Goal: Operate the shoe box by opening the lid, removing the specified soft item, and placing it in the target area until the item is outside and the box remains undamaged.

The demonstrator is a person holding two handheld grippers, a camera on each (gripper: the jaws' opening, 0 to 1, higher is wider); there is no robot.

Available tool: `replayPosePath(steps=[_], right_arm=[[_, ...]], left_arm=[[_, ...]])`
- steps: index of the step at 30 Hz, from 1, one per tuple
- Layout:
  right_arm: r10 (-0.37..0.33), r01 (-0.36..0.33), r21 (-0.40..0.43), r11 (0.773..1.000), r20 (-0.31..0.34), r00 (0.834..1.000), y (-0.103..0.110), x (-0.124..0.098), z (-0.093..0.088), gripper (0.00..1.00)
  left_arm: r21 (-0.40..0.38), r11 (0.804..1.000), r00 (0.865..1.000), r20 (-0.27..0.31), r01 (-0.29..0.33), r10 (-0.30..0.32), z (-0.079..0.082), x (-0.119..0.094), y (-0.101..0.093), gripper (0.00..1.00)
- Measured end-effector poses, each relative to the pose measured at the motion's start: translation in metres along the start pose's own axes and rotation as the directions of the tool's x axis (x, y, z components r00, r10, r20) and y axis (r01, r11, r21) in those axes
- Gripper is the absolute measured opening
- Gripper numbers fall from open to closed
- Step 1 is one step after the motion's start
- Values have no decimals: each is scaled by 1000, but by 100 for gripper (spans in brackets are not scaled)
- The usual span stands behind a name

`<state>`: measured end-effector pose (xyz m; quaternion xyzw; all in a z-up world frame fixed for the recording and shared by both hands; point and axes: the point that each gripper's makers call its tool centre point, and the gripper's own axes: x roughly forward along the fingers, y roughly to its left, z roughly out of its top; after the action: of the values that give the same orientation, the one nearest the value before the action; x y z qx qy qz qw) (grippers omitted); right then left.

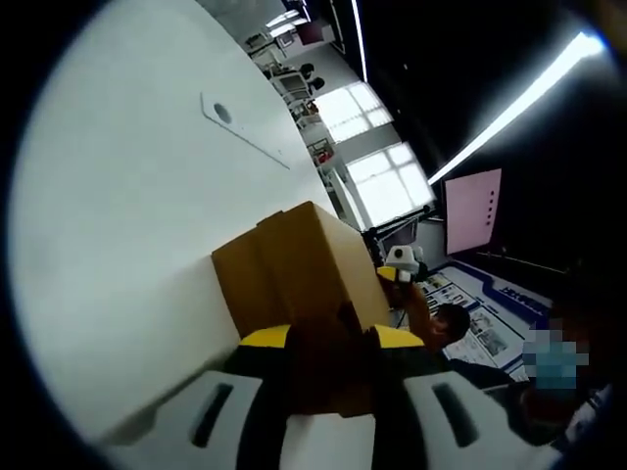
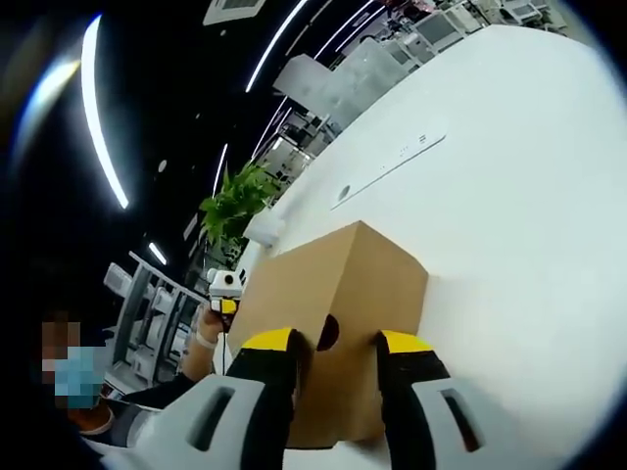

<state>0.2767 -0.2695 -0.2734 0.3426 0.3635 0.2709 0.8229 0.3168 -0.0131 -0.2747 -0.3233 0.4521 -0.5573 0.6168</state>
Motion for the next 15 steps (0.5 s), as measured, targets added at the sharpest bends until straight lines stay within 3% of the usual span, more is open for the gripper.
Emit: replayPosePath(steps=[15], right_arm=[[-4,4,-5,1000,0,1000,-1,0,2,33]], left_arm=[[-10,1000,1000,3,14,-14,0,-3,1,30]])
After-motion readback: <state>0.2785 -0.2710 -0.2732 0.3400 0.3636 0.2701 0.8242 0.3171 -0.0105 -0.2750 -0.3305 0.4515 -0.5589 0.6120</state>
